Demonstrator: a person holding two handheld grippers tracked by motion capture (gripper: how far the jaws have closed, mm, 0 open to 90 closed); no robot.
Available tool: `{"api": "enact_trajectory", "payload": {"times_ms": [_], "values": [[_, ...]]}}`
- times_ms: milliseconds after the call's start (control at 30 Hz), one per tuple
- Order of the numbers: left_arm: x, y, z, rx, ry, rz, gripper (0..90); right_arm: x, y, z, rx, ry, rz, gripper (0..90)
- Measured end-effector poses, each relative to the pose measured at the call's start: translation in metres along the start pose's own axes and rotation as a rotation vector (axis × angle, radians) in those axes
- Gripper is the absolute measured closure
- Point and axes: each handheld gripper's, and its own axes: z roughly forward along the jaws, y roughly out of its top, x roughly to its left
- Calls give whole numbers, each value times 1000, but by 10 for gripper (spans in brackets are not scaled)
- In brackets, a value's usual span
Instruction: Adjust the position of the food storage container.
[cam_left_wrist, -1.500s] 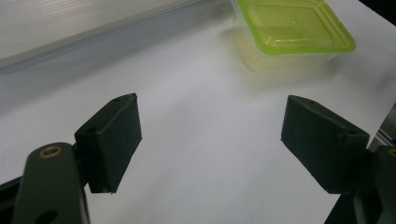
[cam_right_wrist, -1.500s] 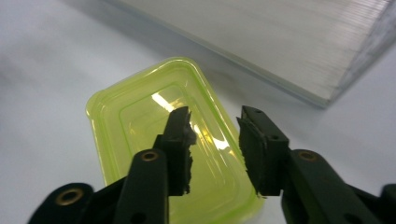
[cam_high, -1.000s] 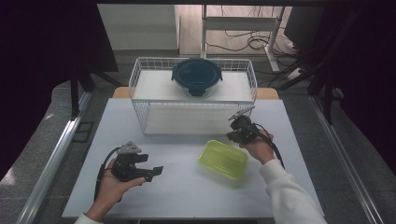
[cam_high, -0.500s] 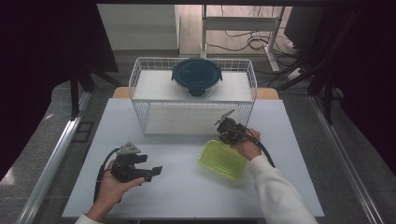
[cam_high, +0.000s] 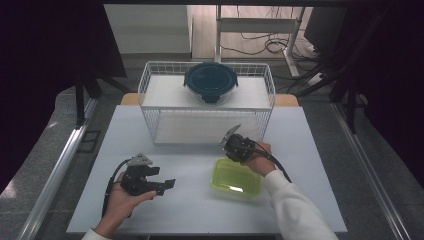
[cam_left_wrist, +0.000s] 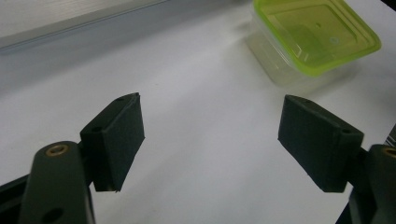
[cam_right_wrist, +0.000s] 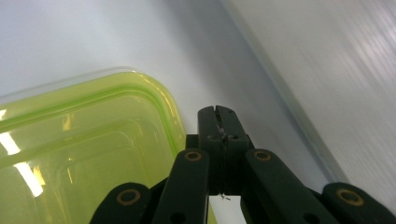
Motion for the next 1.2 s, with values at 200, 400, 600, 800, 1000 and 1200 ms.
{"api": "enact_trajectory", "payload": {"times_ms": [200, 400, 600, 800, 1000, 1200], "values": [[0, 0, 0, -2, -5, -6, 220, 15, 6, 0, -1, 51, -61, 893], [2, -1, 0, 1, -8, -10, 220, 20, 8, 0, -4, 61, -67, 893], [2, -1, 1, 4, -6, -12, 220, 20, 8, -2, -18, 49, -53, 893], [2, -1, 0, 2, -5, -15, 220, 15, -1, -24, -69, 21, -12, 893], [1, -1, 3, 17, 0, -8, 221, 7, -35, -59, -160, 22, 137, 893], [2, -1, 5, 15, 10, -22, 221, 4, -83, -88, -229, 21, 300, 893]]}}
